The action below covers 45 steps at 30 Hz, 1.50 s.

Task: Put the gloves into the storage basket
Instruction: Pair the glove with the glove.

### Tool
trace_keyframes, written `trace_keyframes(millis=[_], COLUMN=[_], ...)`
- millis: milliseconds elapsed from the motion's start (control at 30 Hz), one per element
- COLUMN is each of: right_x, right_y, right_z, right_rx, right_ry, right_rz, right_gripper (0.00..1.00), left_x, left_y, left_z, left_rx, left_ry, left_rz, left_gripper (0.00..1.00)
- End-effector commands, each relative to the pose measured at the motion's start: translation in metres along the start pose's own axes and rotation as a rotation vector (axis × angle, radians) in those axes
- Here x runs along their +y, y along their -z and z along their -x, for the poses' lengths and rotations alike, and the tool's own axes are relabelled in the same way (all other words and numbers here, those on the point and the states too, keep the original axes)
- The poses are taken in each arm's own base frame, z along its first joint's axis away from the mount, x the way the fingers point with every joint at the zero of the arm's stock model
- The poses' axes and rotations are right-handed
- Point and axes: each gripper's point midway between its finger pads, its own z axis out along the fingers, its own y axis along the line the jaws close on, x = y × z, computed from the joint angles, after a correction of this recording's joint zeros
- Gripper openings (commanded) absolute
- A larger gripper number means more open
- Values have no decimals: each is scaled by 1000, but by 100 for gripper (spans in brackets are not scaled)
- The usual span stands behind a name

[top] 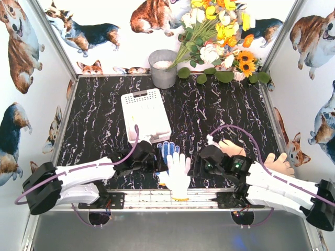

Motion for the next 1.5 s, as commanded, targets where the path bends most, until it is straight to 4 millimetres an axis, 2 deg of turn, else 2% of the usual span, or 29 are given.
trace_keyframes(millis=[0, 367, 533, 767, 933, 1033, 1233, 1333, 1467], right_x=[3, -2, -4, -16, -18, -19, -12, -7, -5], right_y=[-12, -47, -59, -72, -75, -76, -73, -65, -54], right_z=[9, 7, 6, 10, 14, 13, 17, 23, 28], right_rx=[-15, 44, 61, 34, 17, 23, 7, -16, -46], right_ry=[-144, -158, -161, -171, -160, -156, -133, -111, -92], right_rz=[7, -85, -110, -164, -189, -196, -155, -130, -114], right_gripper=[51, 47, 43, 39, 35, 28, 0, 0, 0], left_x=[-1, 4, 7, 7, 4, 4, -3, -9, -21], left_y=[-5, -23, -26, -26, -26, -26, -23, -21, -14], left_z=[5, 9, 6, 5, 2, 0, 3, 8, 20], left_rx=[-15, -13, -2, 2, 21, 31, 21, 2, -35], left_ry=[6, -12, -14, -8, -7, -4, 1, 3, -2], left_rz=[32, 61, 70, 64, 50, 46, 23, 12, -6], left_gripper=[59, 48, 44, 38, 37, 32, 13, 1, 0])
